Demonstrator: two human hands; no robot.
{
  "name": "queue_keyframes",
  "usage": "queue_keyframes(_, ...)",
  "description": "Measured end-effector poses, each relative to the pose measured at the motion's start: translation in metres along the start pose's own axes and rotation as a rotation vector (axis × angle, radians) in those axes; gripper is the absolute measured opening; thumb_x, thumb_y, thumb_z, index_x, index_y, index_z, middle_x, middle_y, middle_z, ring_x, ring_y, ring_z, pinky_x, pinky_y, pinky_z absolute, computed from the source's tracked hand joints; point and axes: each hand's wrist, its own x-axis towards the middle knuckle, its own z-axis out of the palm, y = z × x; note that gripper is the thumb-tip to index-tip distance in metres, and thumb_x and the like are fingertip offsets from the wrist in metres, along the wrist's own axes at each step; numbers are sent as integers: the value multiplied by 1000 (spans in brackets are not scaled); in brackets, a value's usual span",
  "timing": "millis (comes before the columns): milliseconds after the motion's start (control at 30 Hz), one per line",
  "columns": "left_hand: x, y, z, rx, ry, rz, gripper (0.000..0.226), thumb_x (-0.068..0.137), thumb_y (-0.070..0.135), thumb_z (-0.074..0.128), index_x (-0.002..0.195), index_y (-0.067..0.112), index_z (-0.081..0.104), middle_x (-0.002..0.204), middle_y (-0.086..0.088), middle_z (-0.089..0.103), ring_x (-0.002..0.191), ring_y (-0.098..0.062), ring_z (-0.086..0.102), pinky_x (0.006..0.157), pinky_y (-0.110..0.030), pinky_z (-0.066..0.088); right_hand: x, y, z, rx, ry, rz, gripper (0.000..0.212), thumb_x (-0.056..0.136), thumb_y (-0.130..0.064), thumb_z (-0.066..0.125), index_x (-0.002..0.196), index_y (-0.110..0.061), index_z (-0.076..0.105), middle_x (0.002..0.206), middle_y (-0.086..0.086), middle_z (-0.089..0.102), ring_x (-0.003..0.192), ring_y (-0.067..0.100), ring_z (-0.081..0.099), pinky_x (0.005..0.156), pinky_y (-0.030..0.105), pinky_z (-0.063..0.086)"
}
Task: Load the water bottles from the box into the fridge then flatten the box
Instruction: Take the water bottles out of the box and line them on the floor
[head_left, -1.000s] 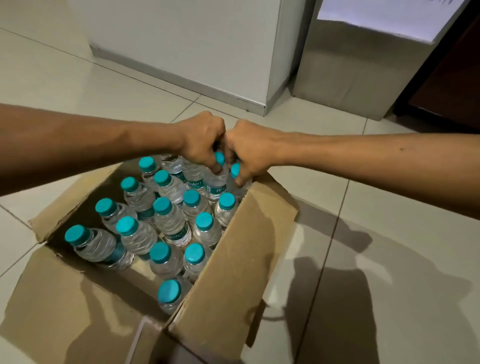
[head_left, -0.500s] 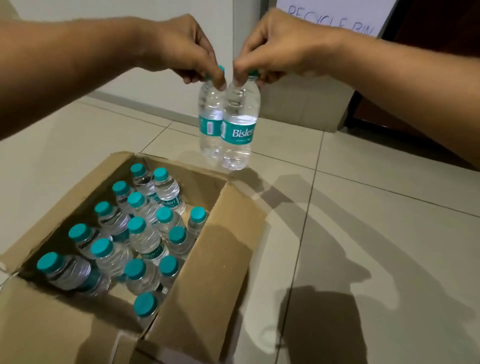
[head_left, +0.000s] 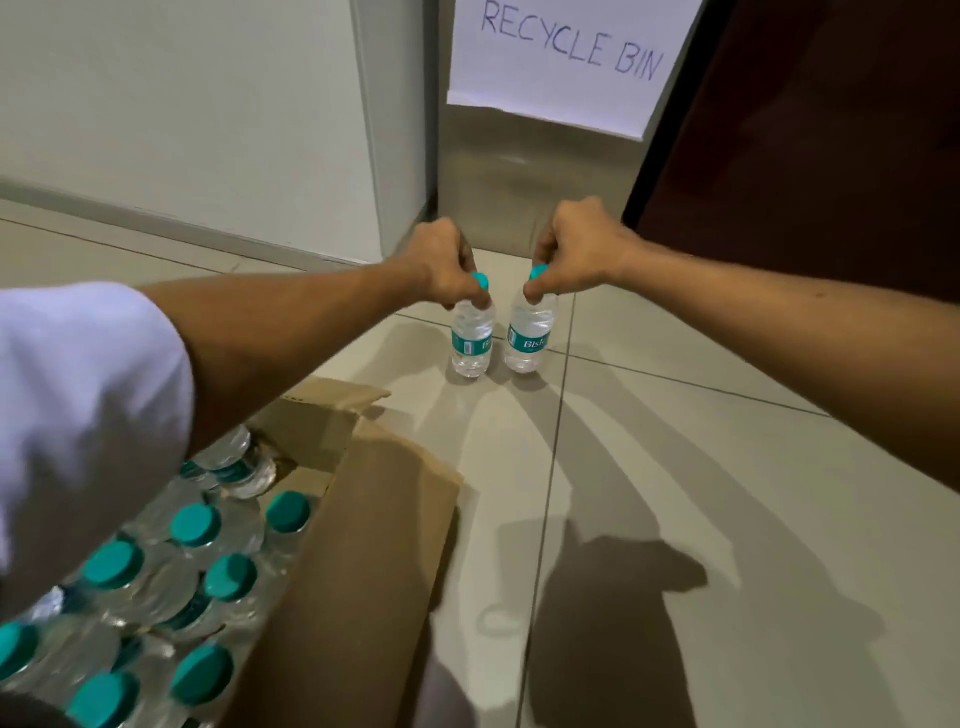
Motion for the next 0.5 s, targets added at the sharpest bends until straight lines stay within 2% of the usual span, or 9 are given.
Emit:
queue_keyframes(100,16,-6,24,2,-1,-1,41,67,30,87,96,5,75,93,-7,73,72,-17,67,64,-26,55,12,25,23,-25,2,37,41,65,-40,87,92,-9,77,84,4,72,80,17,66,61,27,52)
queue_keyframes(233,34,-11,48,-36,35,-21,41,71,31,84,102,6,72,103,-7,71,87,-18,67,71,-24,54,20,48,42,-19,5,77,40,64,-40,87,89,-11,77,82,4,72,77,18,66,56,25,50)
queue_keyframes(333,45,-10,57,-52,75,-11,41,73,28,83,105,6,71,109,-9,70,90,-19,66,80,-27,56,22,58,49,-8,10,86,38,65,-39,87,89,-10,78,81,4,71,75,17,64,53,23,46)
queue_keyframes(433,53,-7,60,-64,90,-5,43,75,29,81,109,5,69,112,-9,69,88,-17,64,77,-25,53,20,63,53,2,28,68,39,67,-37,85,93,-9,78,83,4,71,77,17,63,58,25,48)
queue_keyframes(500,58,-6,62,-75,92,-17,42,76,29,81,109,5,69,112,-9,69,87,-16,63,75,-23,52,20,64,54,25,38,72,39,69,-35,86,95,-8,76,84,2,68,79,15,61,56,22,44)
